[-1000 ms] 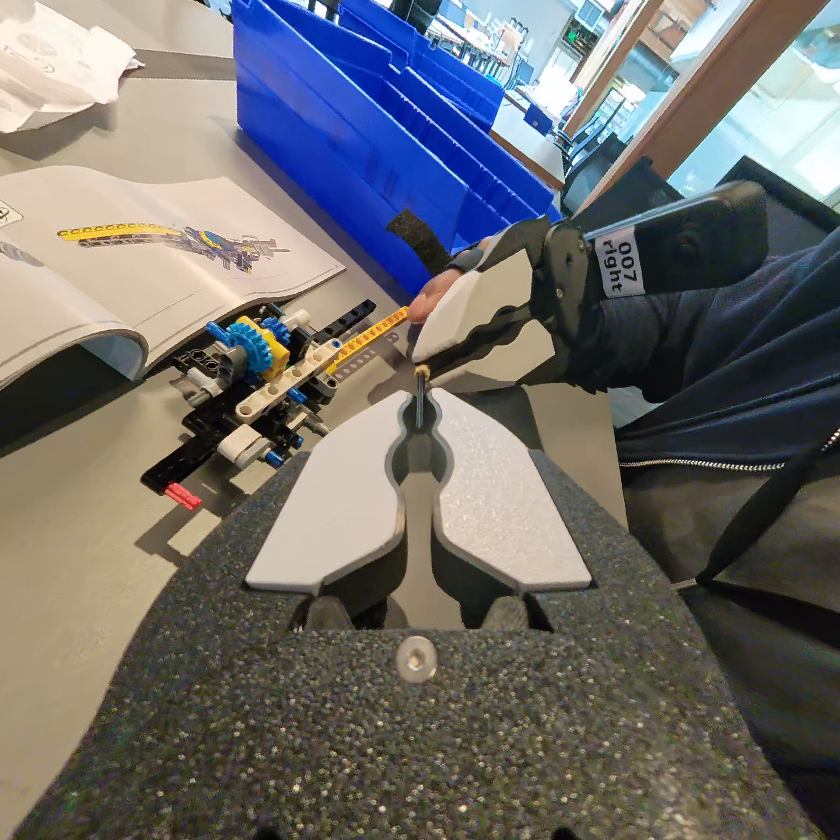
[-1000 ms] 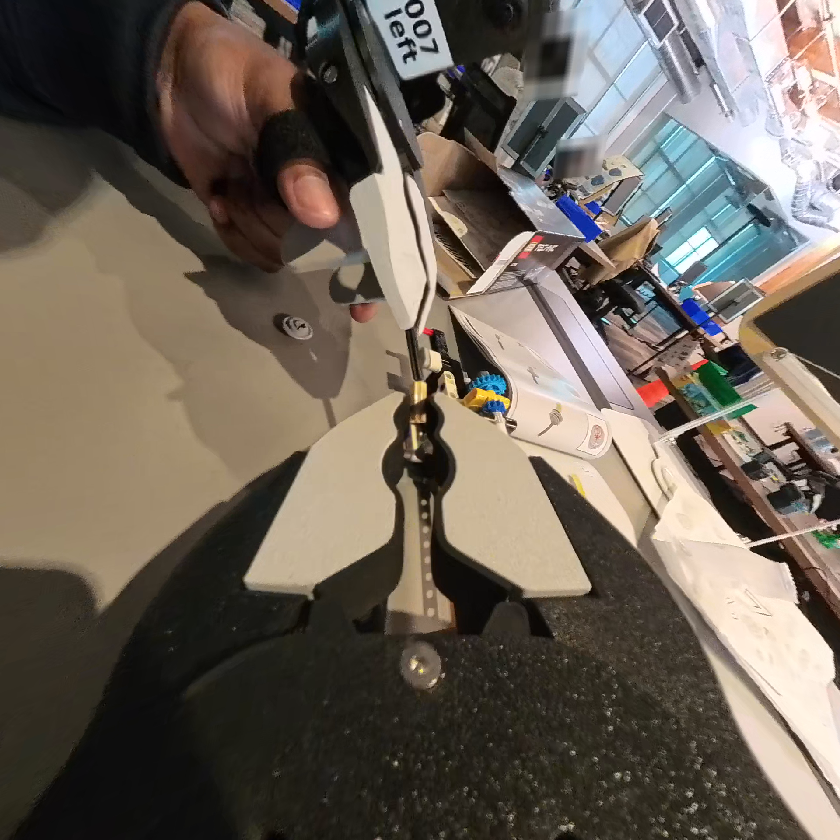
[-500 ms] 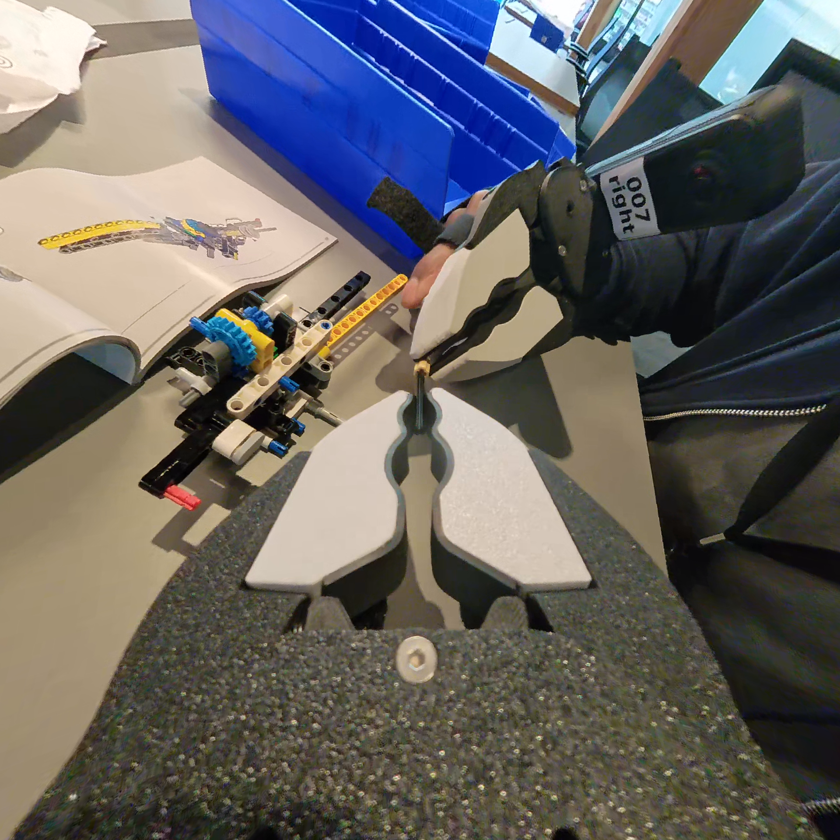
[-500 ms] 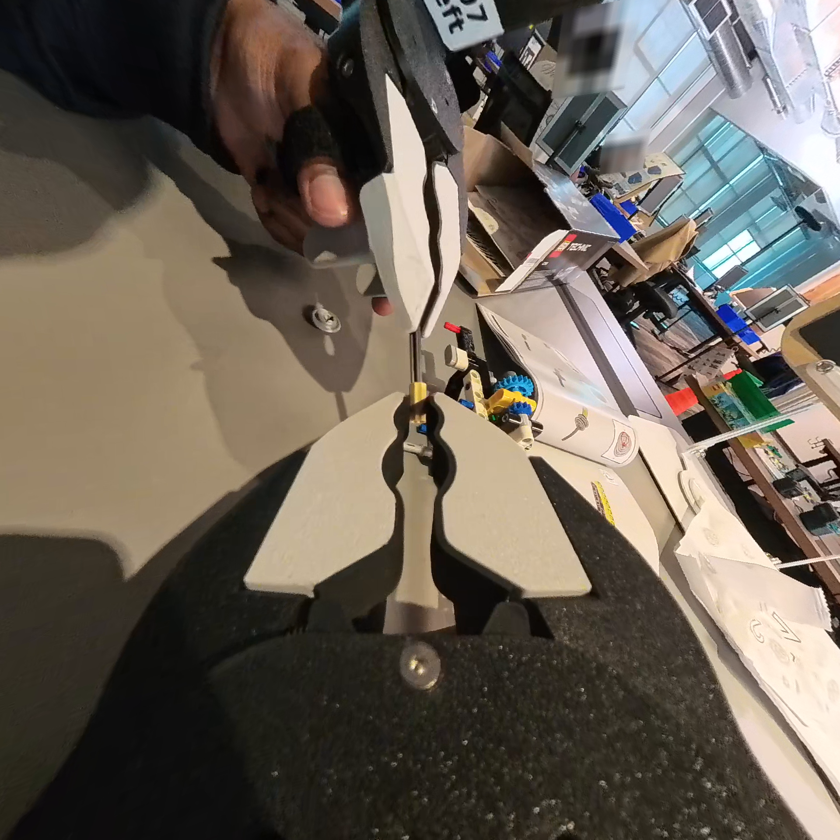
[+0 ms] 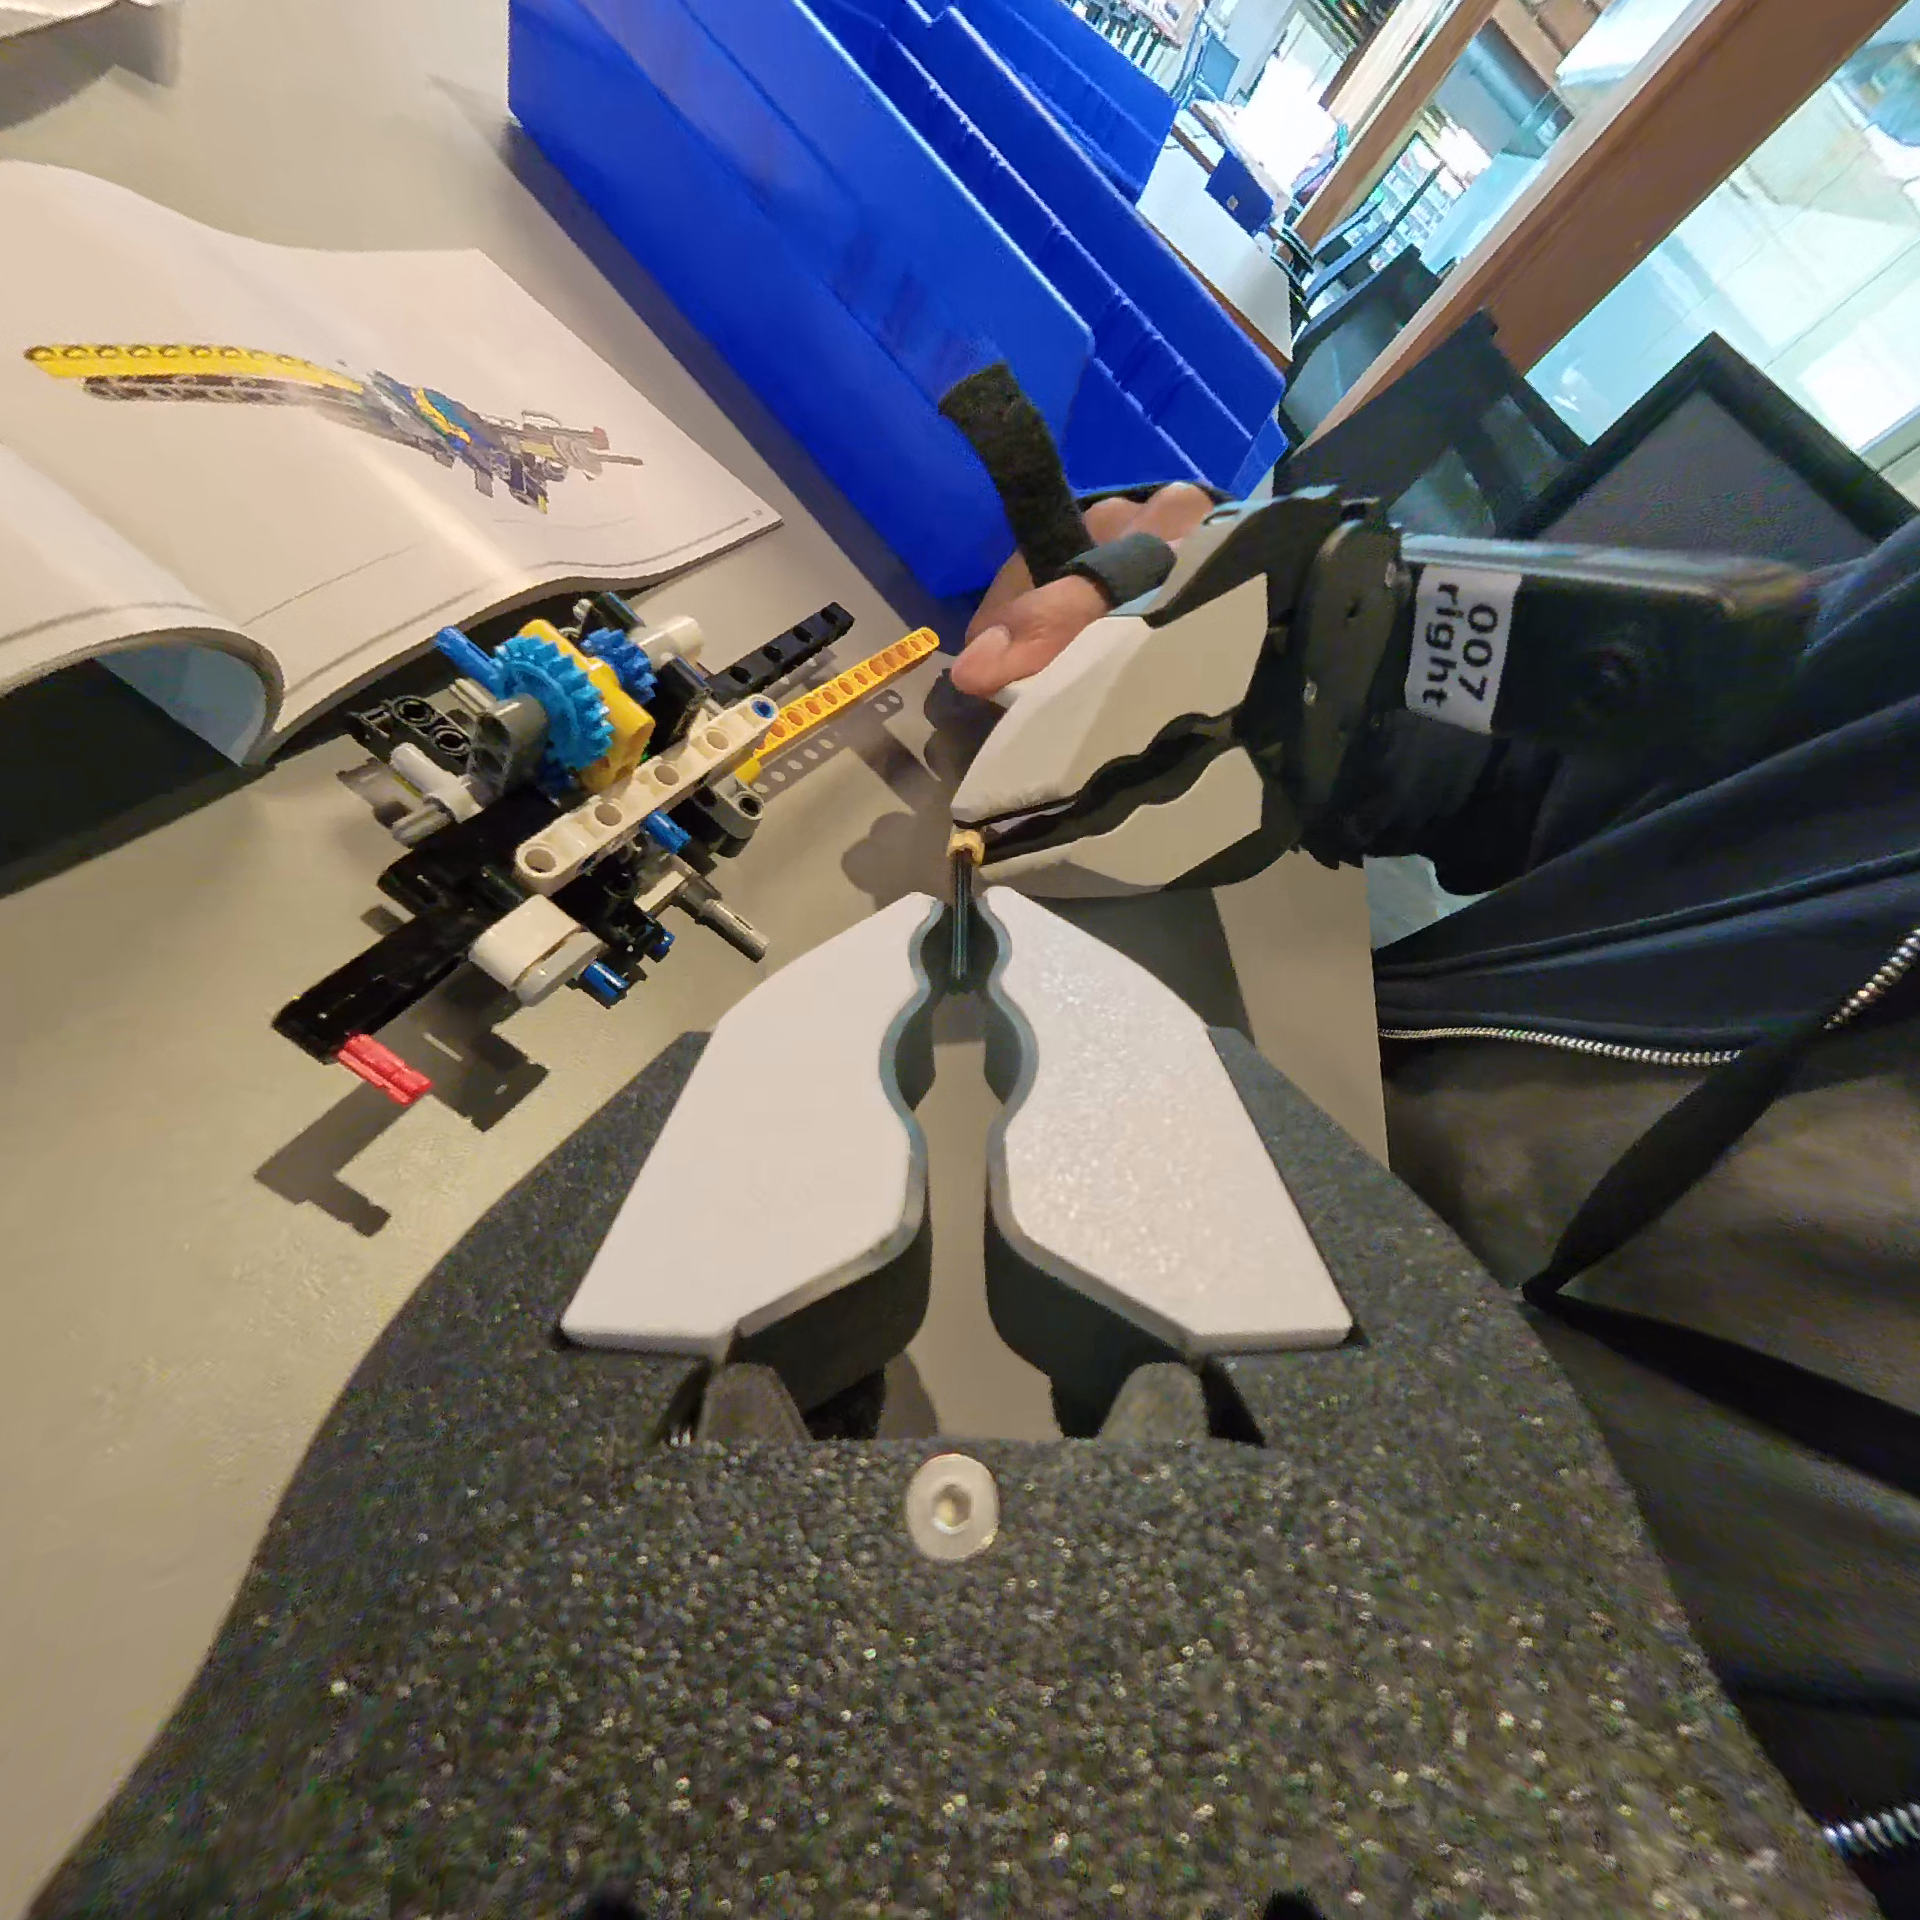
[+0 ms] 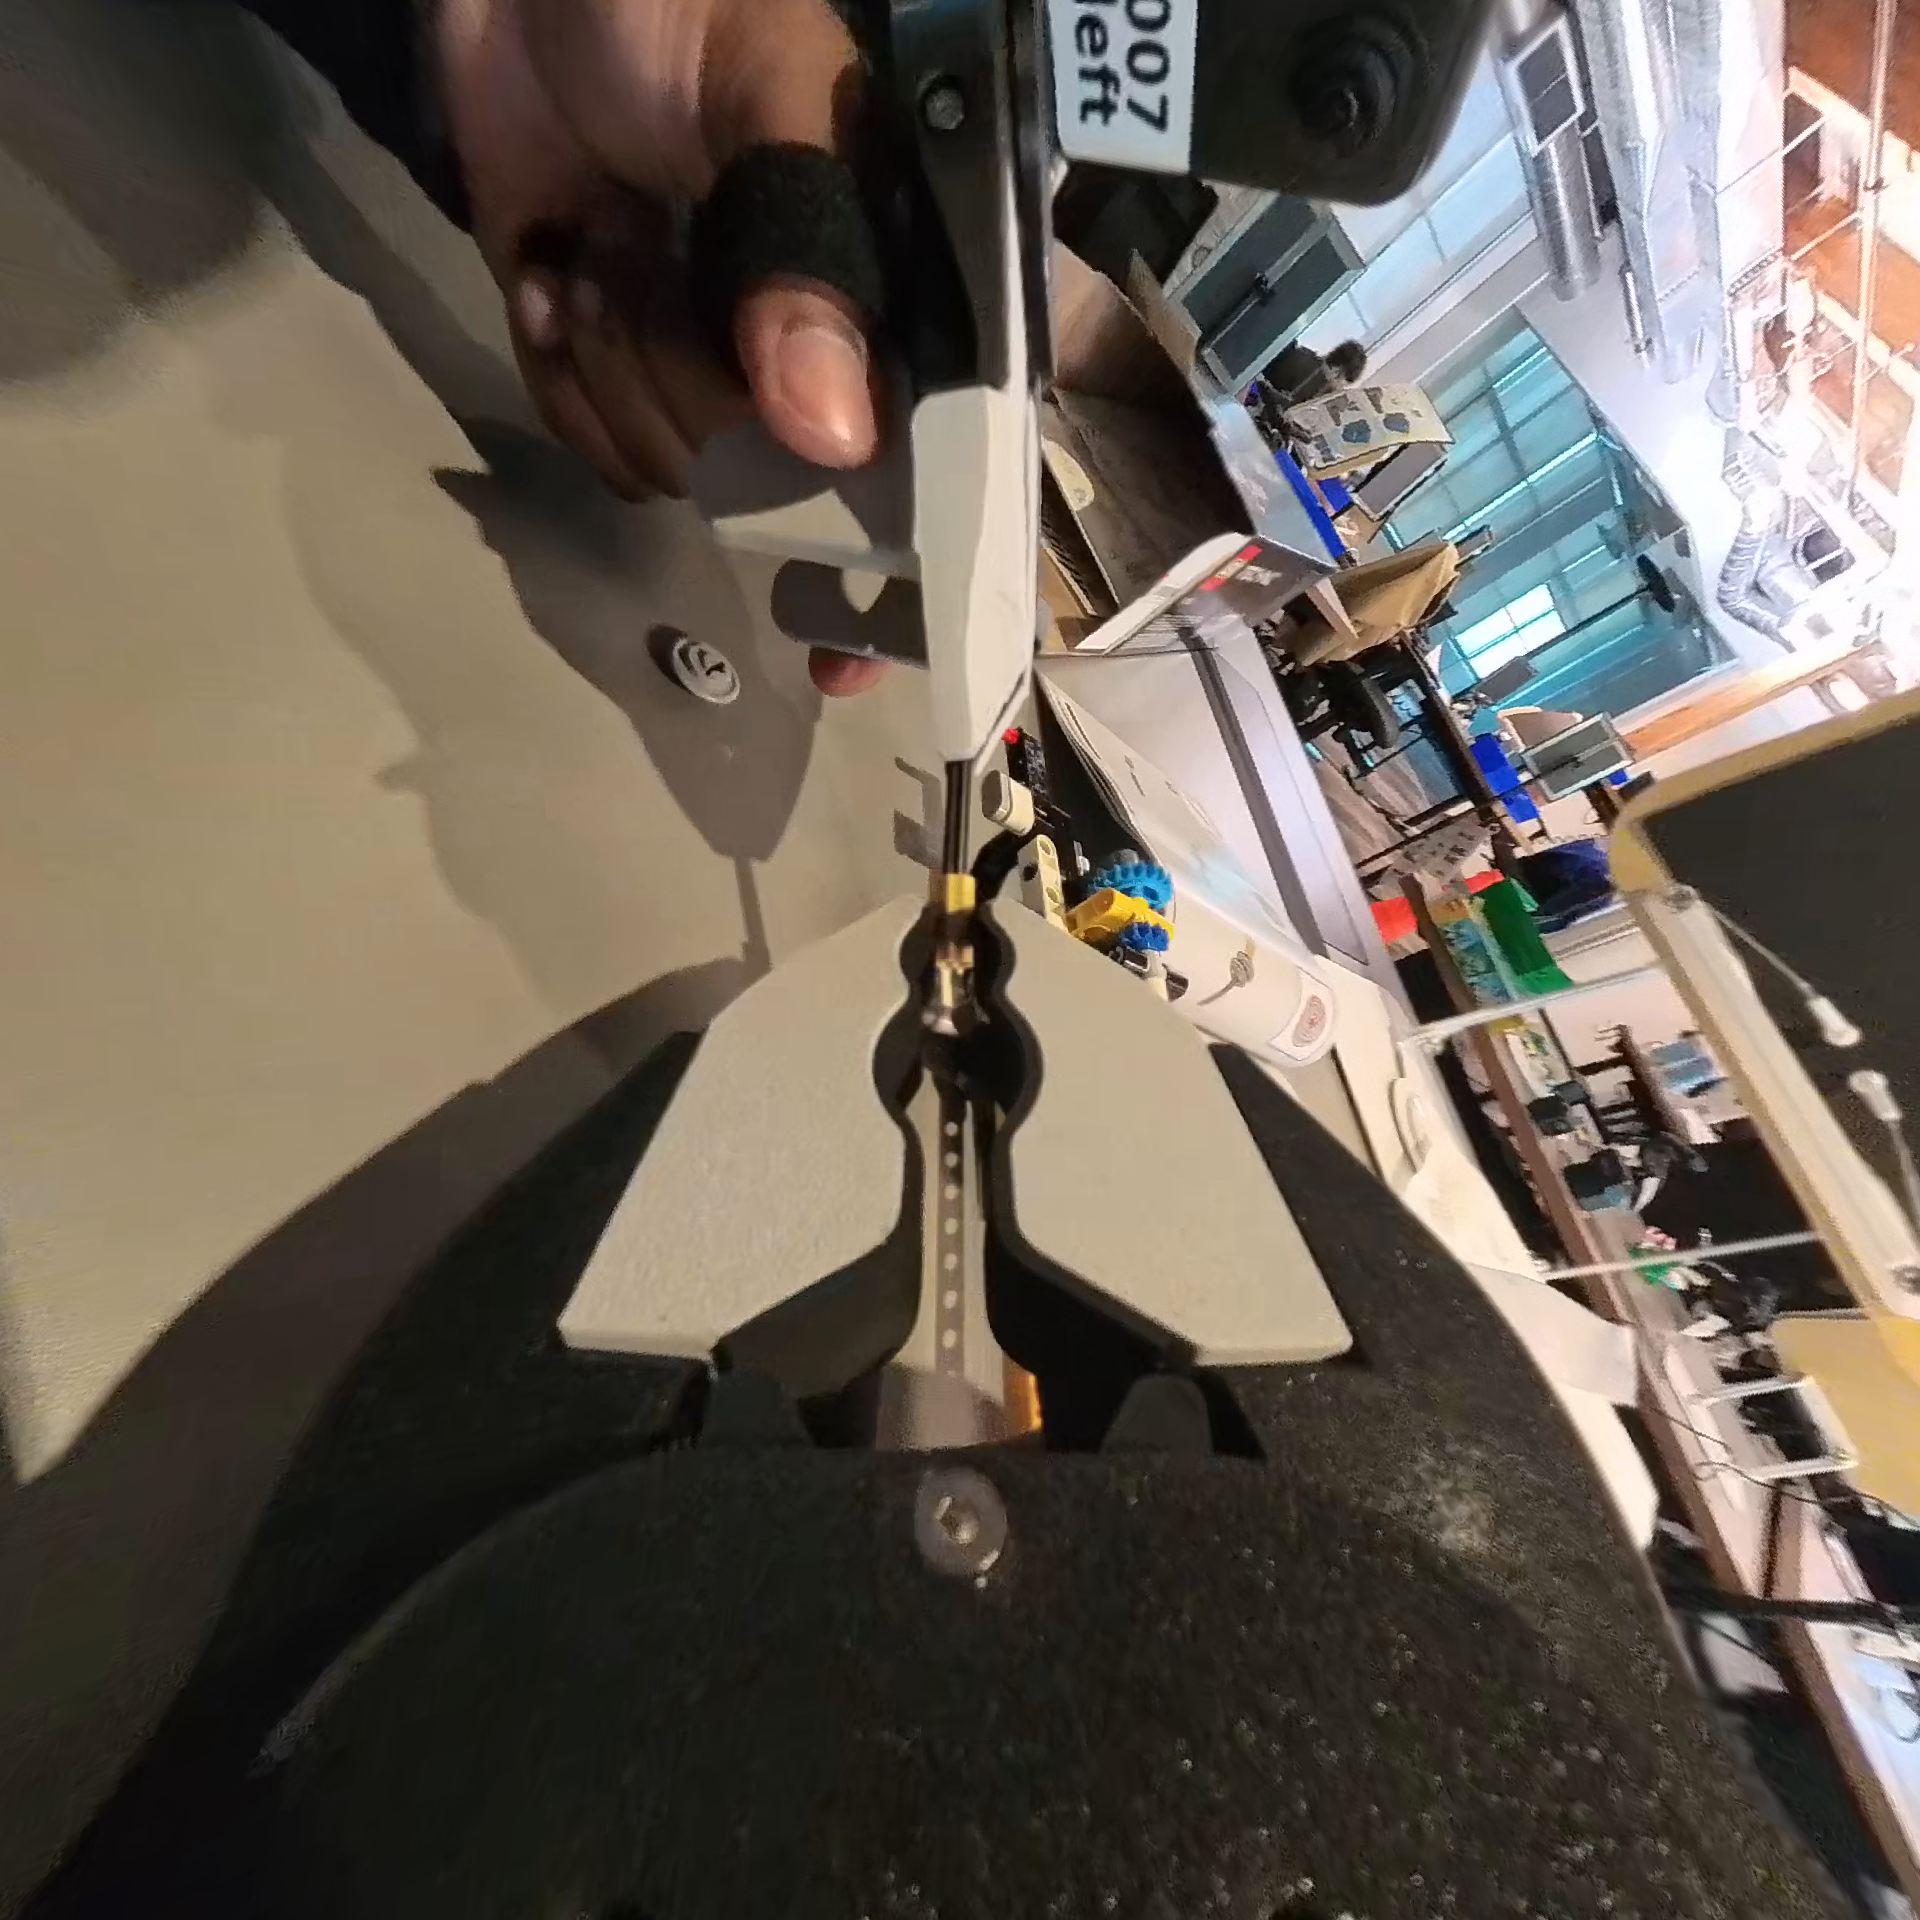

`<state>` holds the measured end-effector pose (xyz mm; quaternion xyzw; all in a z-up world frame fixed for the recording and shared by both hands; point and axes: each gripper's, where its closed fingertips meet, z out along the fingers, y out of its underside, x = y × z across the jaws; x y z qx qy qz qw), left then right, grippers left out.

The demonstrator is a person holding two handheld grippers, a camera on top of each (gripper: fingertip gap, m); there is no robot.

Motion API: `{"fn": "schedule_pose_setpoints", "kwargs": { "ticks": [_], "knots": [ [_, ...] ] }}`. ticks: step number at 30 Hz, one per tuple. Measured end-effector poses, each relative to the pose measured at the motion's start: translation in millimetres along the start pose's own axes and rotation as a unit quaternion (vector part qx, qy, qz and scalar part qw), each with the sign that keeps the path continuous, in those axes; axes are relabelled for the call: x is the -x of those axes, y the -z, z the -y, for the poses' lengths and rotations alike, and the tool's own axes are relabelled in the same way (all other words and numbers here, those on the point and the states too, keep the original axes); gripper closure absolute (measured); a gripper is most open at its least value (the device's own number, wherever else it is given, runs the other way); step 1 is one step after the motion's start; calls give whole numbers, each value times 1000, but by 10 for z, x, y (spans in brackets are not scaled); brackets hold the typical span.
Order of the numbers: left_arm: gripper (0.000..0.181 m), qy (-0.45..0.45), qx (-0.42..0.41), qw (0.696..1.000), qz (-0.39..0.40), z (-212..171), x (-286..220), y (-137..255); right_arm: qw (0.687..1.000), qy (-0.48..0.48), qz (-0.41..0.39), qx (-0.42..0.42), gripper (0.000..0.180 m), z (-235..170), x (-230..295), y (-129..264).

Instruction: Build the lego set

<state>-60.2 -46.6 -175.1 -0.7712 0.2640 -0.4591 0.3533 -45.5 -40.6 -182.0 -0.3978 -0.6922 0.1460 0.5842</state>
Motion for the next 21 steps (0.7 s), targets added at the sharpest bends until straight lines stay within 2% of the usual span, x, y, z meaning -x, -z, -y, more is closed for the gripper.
{"fn": "schedule_pose_setpoints", "kwargs": {
  "ticks": [8, 14, 21],
  "knots": [
    [177, 25, -2, 1000, 2, -15, 24, -25, 998, 56, -22, 23, 174, -21, 10, -16],
    [177, 38, -8, 999, -10, -14, 14, -29, 998, 50, -19, 21, 174, -4, 14, -4],
    [177, 67, -17, 996, -61, 1, -68, -4, 1000, 20, 2, -22, 174, 99, 21, 56]
  ]
}}
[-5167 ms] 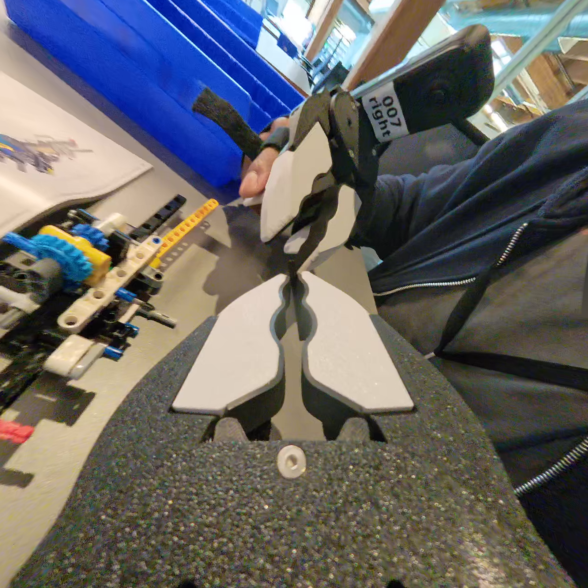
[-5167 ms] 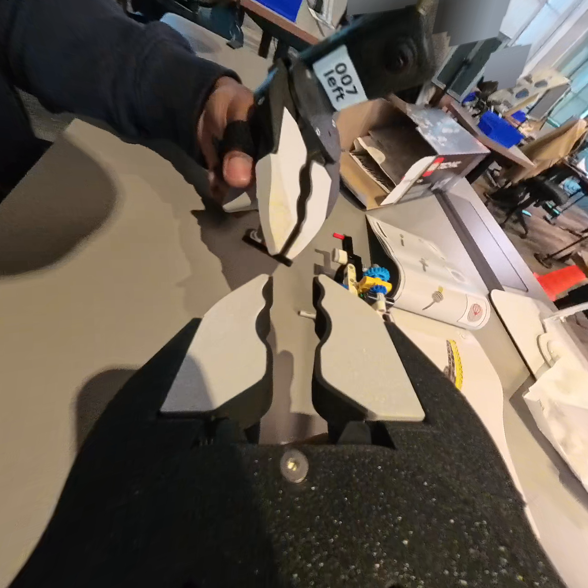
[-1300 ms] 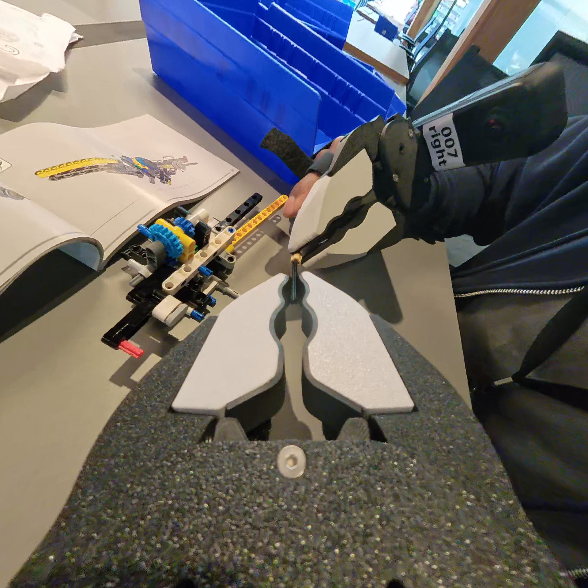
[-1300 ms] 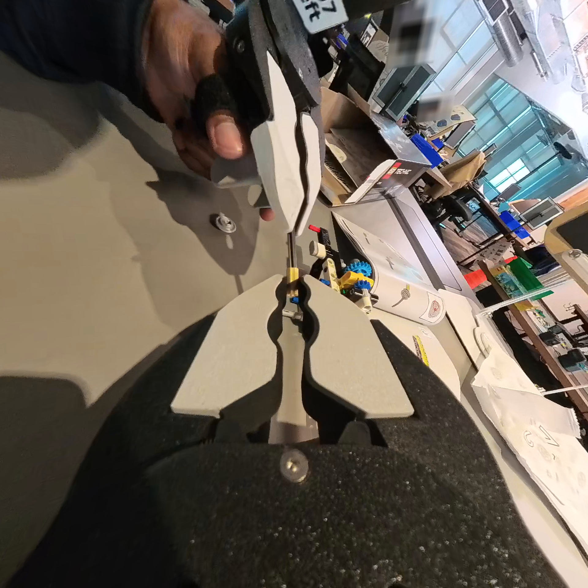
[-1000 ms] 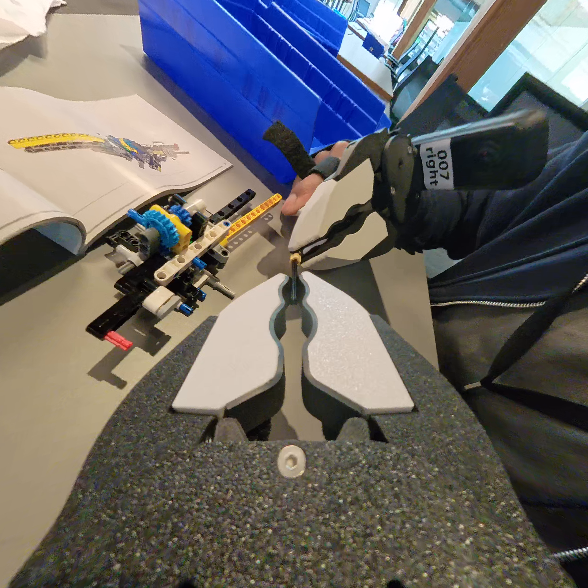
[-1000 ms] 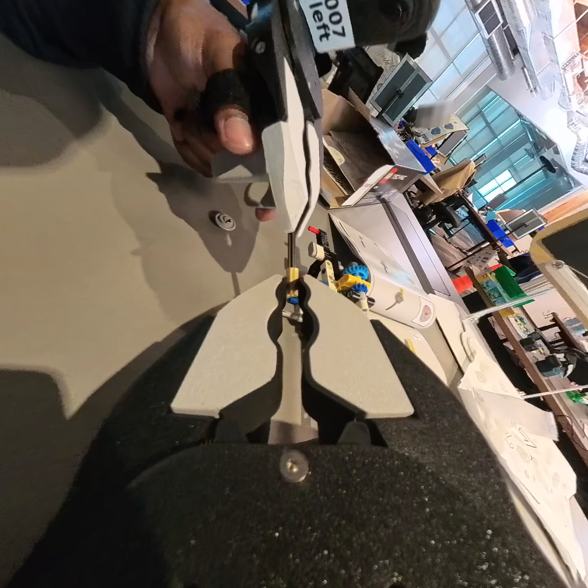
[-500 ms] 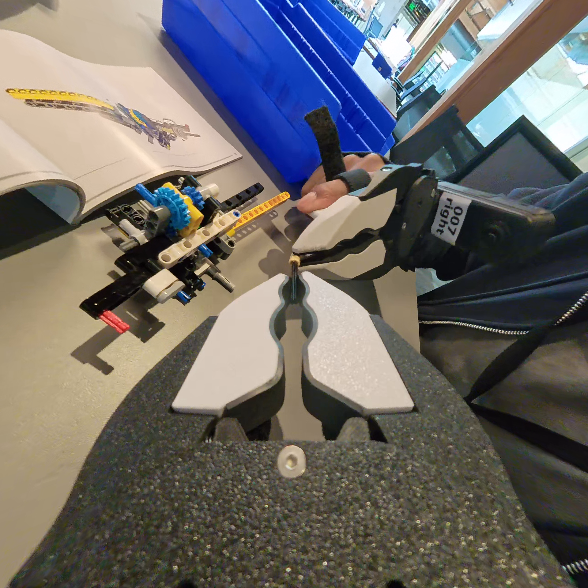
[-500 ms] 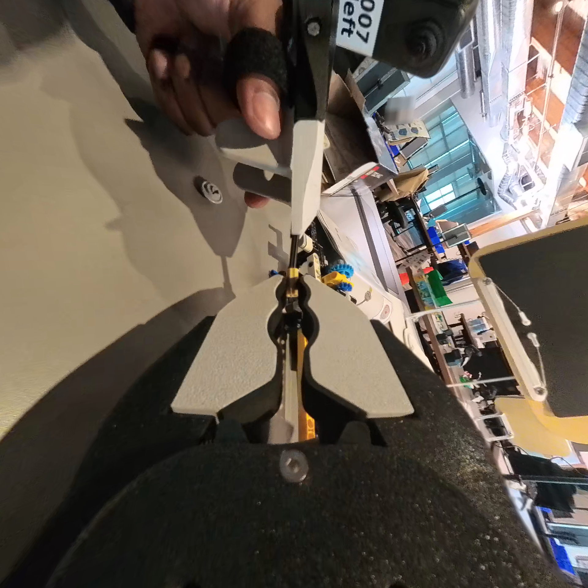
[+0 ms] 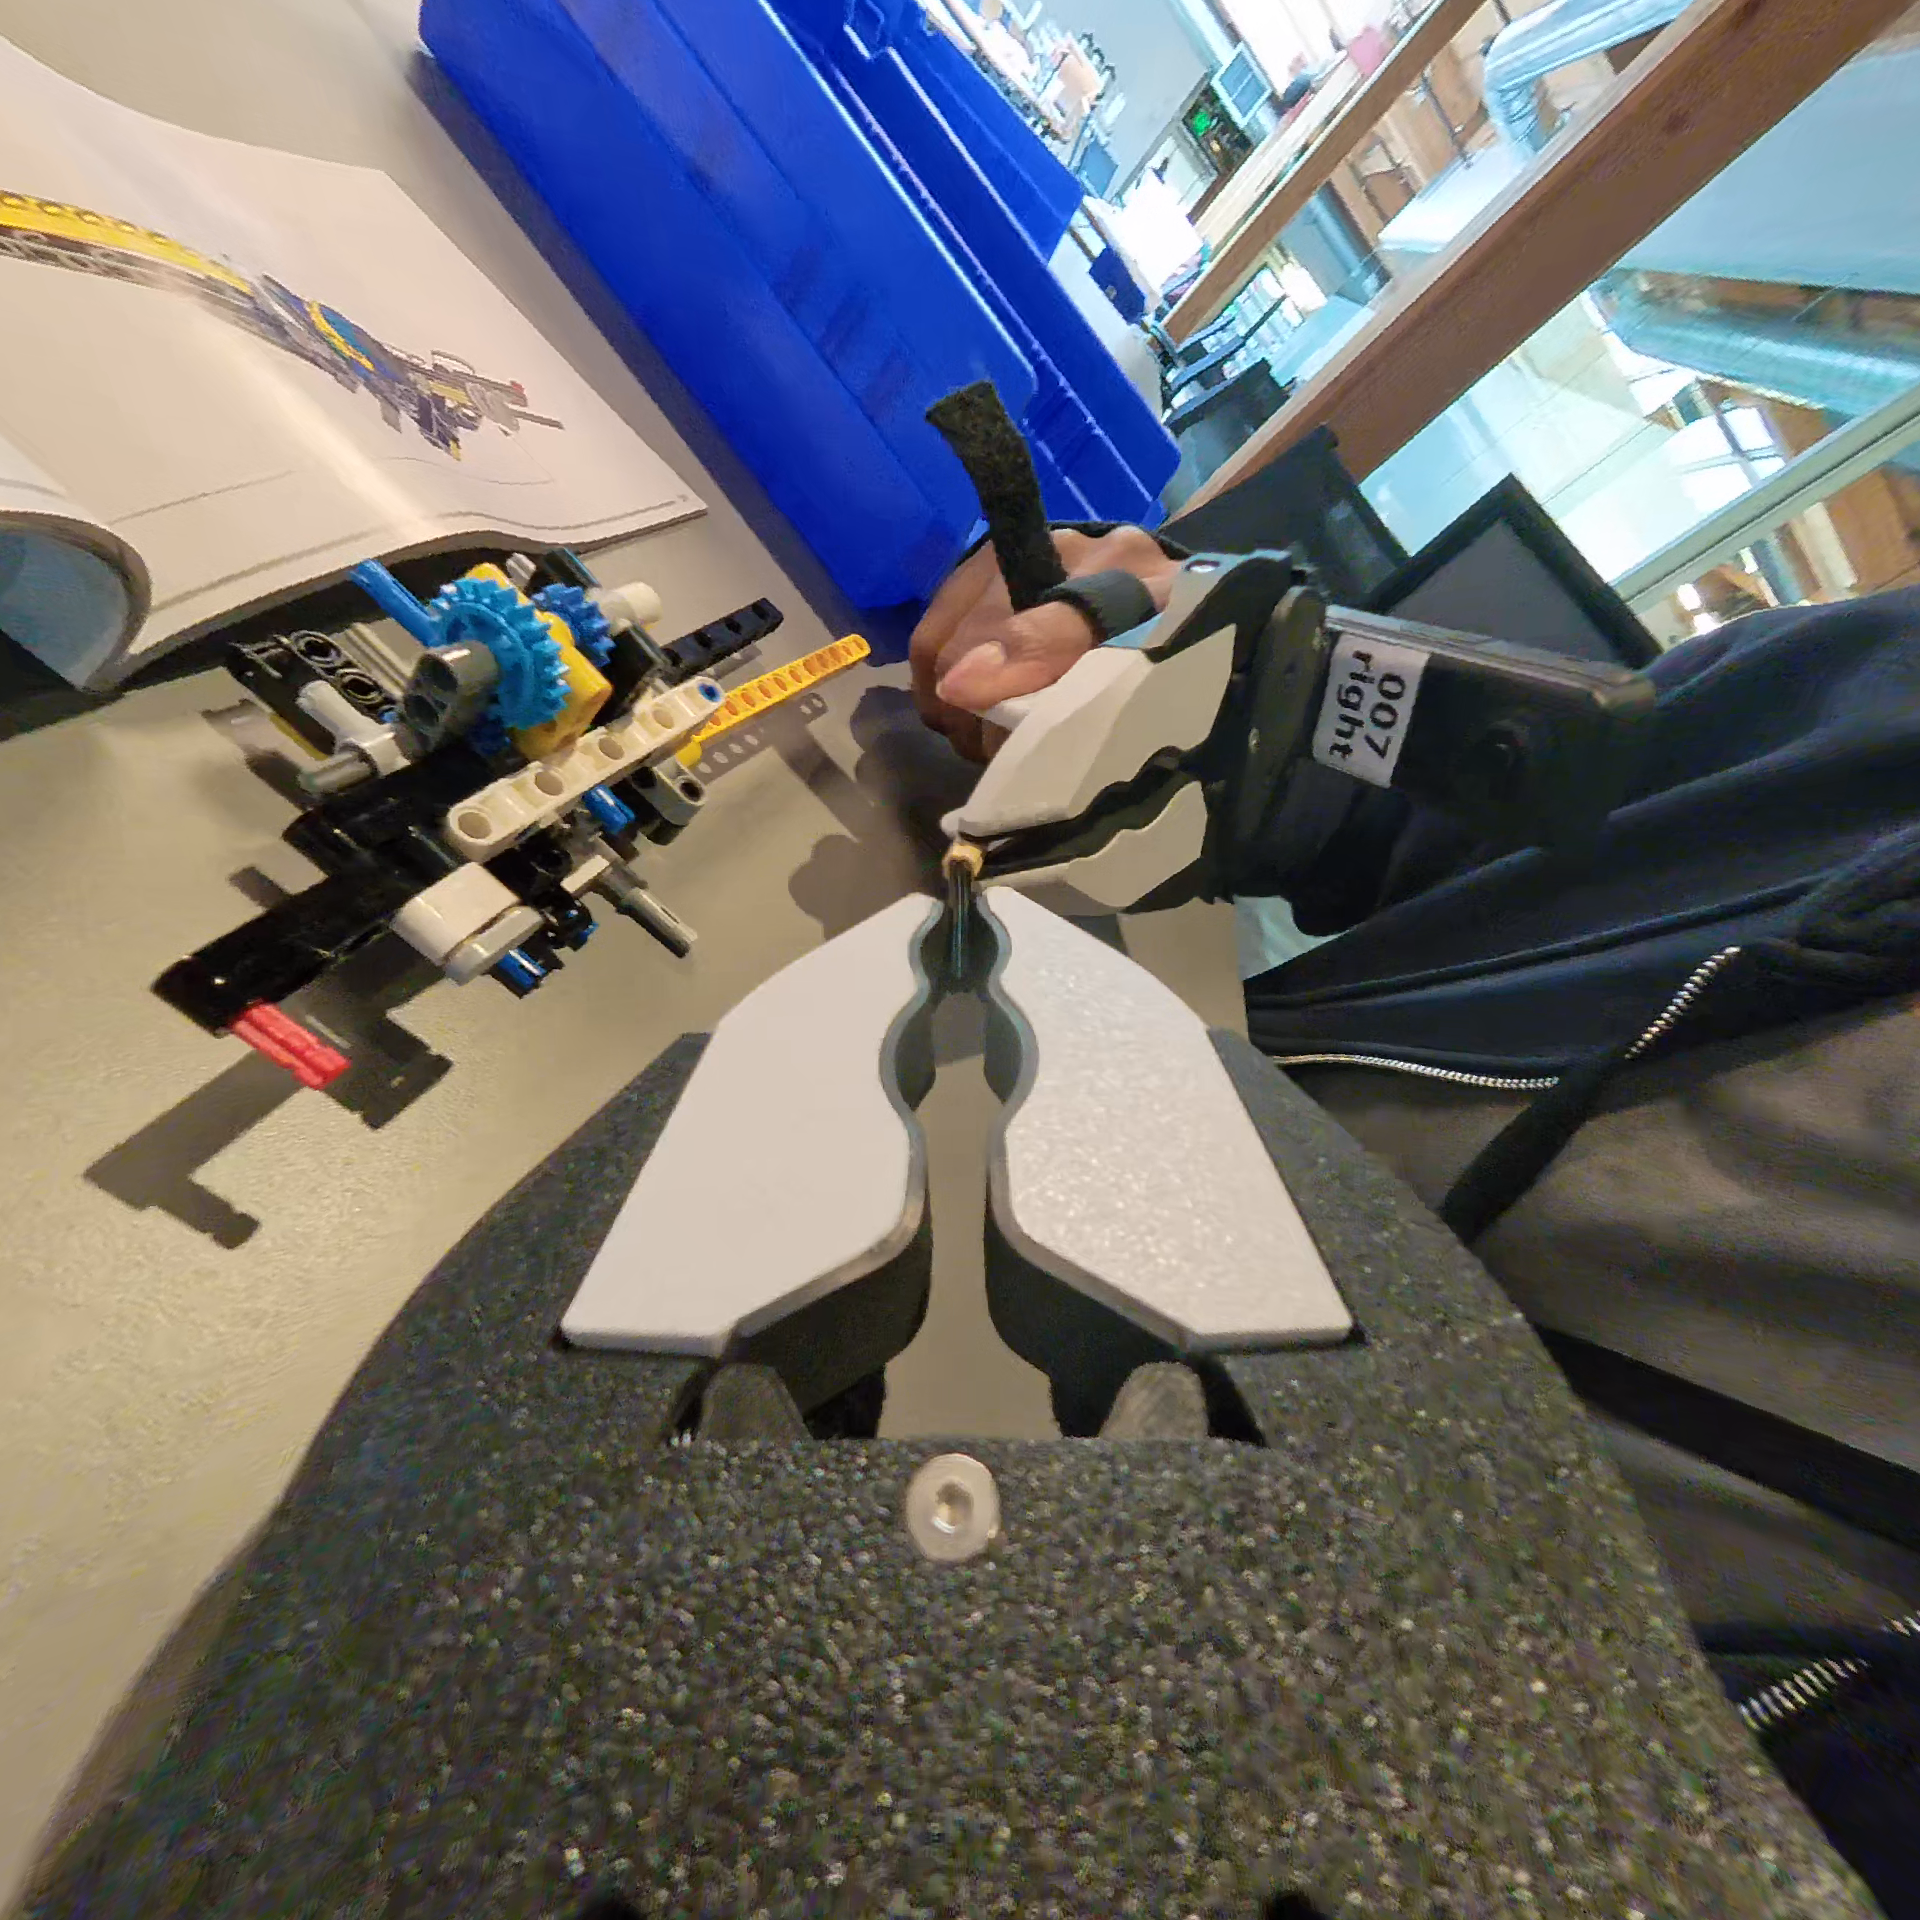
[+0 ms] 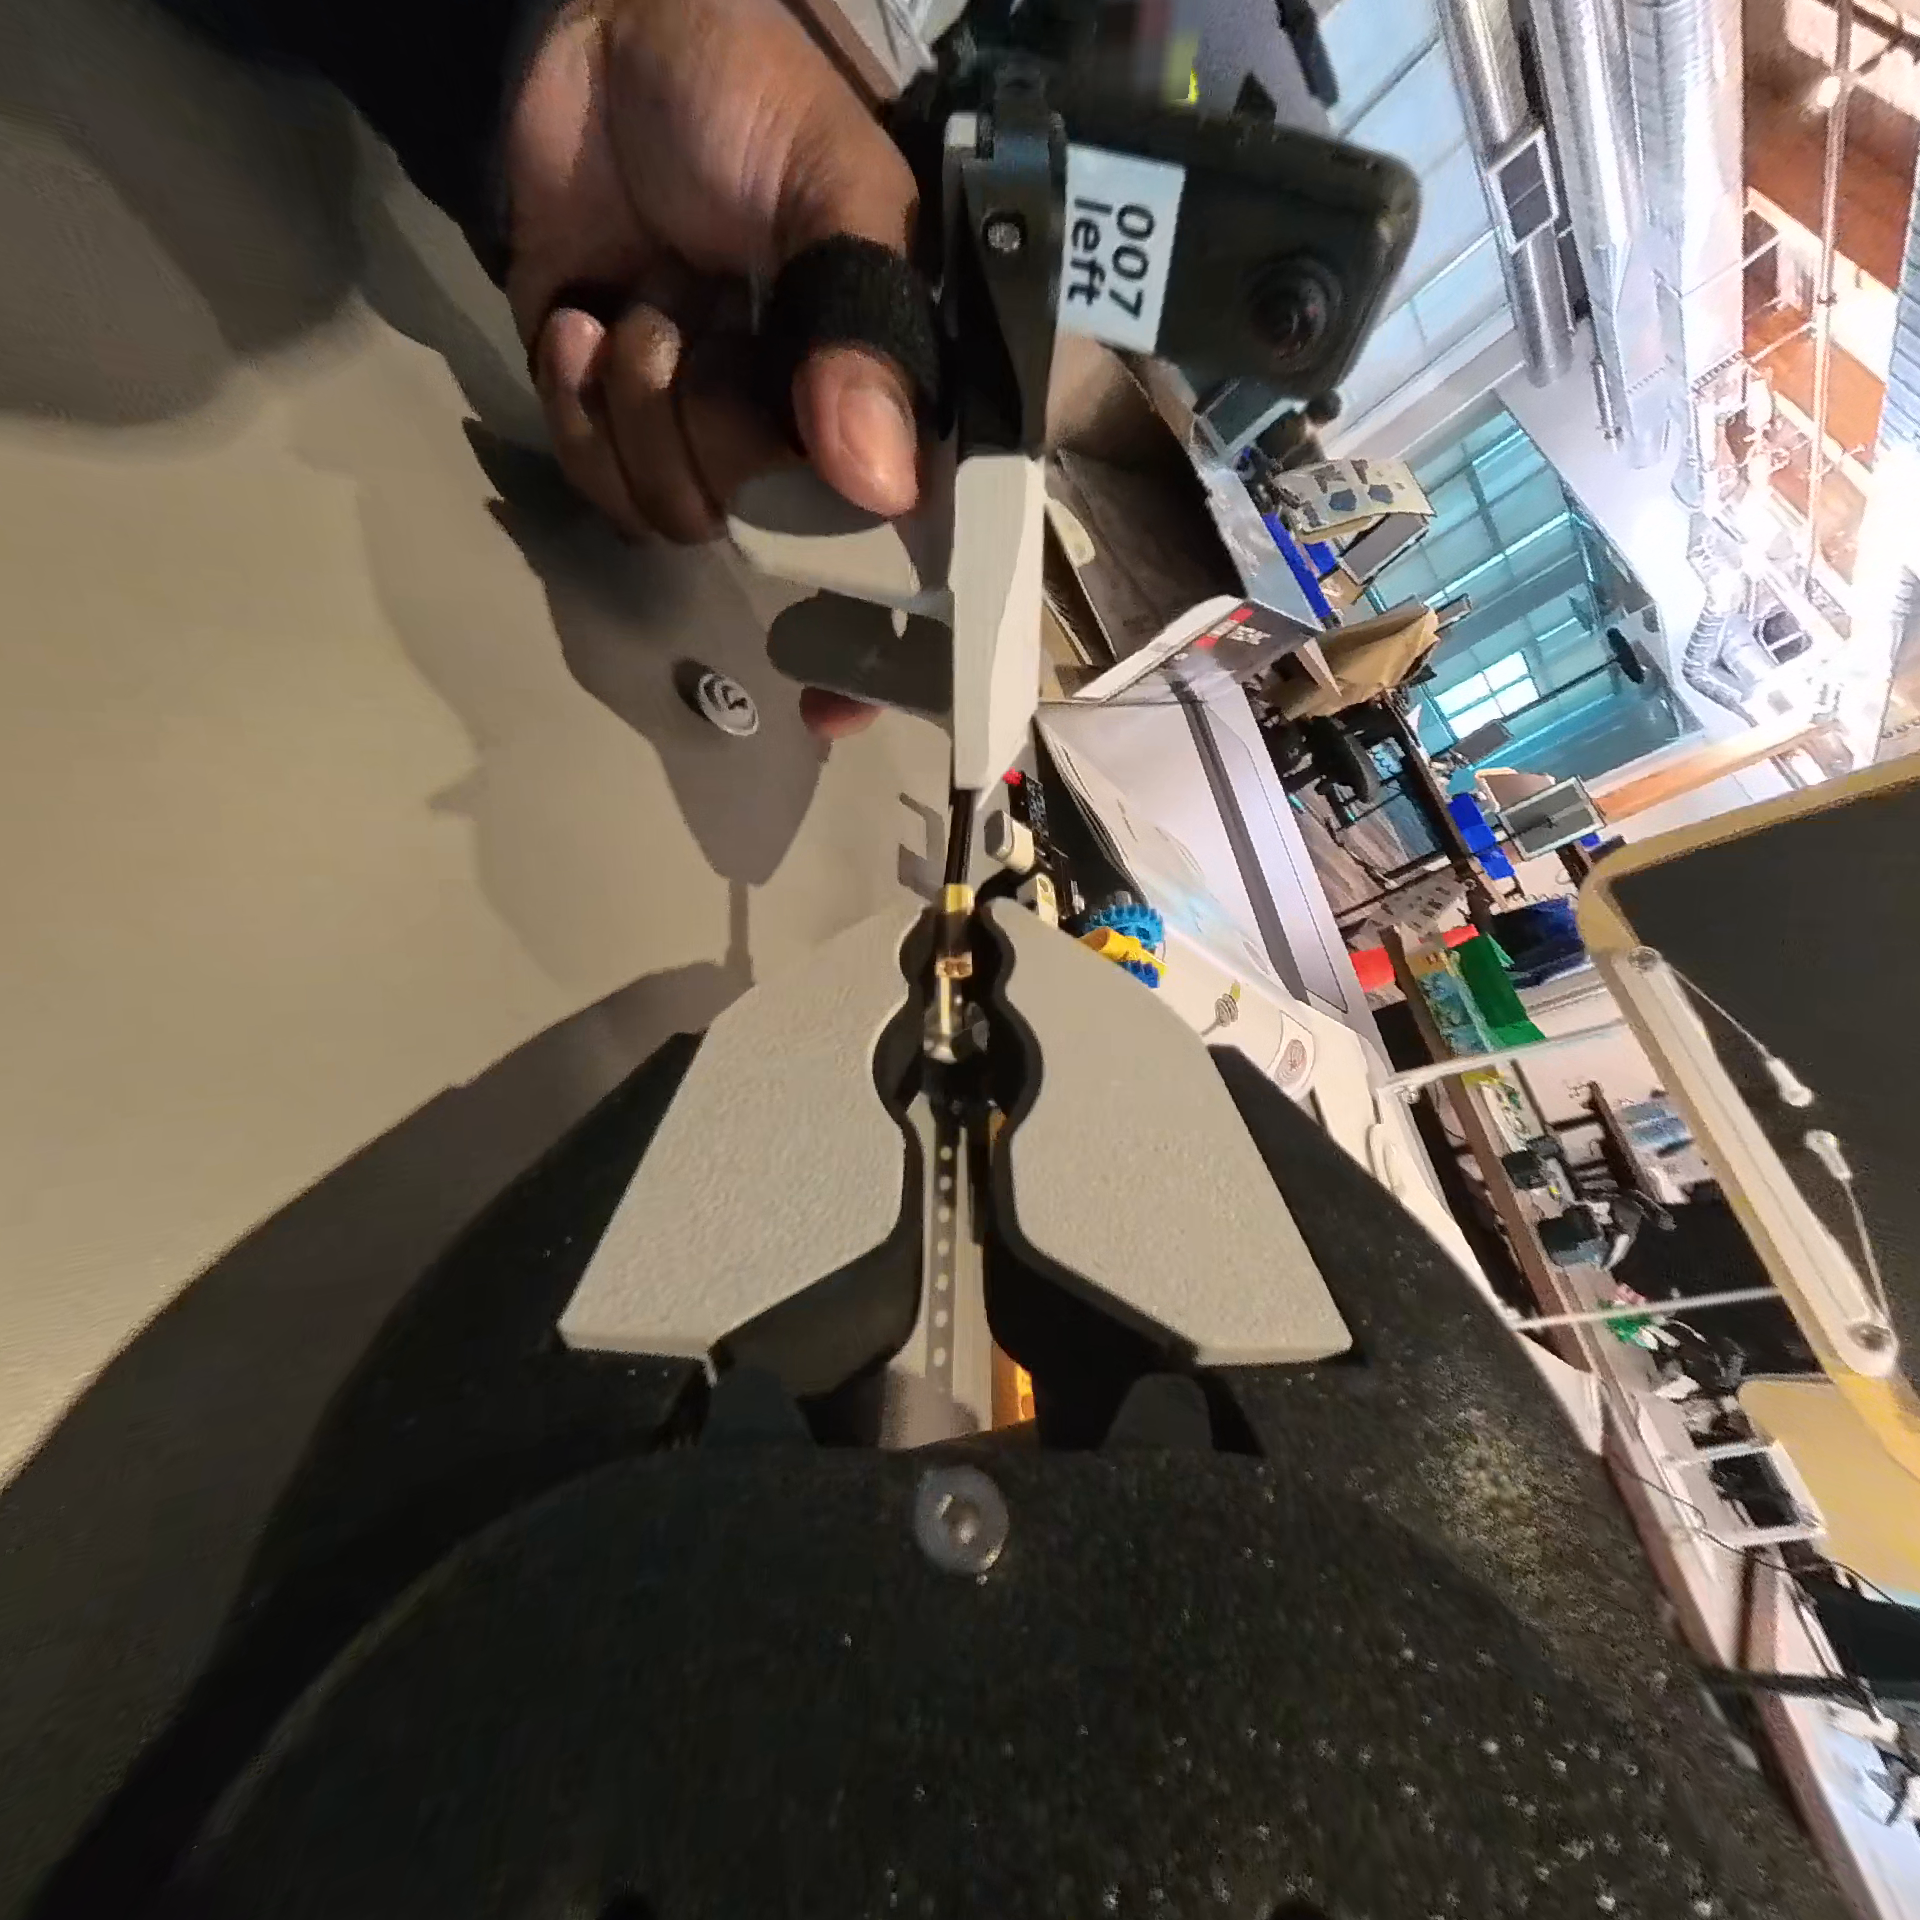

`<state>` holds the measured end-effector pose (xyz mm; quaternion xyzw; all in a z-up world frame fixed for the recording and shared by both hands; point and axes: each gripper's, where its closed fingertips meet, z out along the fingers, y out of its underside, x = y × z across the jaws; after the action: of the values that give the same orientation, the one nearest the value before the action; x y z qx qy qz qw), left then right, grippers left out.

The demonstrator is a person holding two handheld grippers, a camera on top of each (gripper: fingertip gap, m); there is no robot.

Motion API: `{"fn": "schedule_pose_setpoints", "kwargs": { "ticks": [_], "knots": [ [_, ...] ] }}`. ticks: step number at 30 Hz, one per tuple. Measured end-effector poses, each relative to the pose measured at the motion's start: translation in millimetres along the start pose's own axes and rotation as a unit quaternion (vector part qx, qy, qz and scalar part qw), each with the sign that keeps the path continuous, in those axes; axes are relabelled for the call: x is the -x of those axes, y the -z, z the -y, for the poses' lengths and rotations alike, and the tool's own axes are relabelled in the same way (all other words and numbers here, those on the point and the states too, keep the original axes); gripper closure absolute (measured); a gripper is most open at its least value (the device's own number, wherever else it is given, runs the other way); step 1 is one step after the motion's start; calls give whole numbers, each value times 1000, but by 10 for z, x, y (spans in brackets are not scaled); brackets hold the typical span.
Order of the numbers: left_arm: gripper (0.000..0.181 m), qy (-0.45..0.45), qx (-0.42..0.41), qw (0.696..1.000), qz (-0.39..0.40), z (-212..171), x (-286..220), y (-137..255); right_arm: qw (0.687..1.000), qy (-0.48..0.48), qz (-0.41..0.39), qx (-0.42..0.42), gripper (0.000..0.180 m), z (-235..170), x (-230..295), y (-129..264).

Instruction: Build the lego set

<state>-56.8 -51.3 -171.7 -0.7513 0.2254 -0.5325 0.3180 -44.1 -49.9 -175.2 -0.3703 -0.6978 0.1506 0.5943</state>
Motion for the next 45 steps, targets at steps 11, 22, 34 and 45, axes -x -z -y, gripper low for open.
{"fn": "schedule_pose_setpoints", "kwargs": {
  "ticks": [11, 22, 34, 45],
  "knots": [
    [177, 48, -18, 996, -74, 35, -126, 23, 996, -52, 23, -65, 174, 147, -34, 83],
    [177, 58, -25, 992, -109, 65, -232, 35, 989, -89, 36, -116, 174, 261, -64, 150],
    [177, 46, -42, 992, -111, 130, -261, 50, 986, -115, 17, -122, 174, 283, -143, 164],
    [177, 66, -44, 987, -141, 125, -328, 41, 980, -132, 31, -144, 174, 342, -138, 192]
  ]
}}
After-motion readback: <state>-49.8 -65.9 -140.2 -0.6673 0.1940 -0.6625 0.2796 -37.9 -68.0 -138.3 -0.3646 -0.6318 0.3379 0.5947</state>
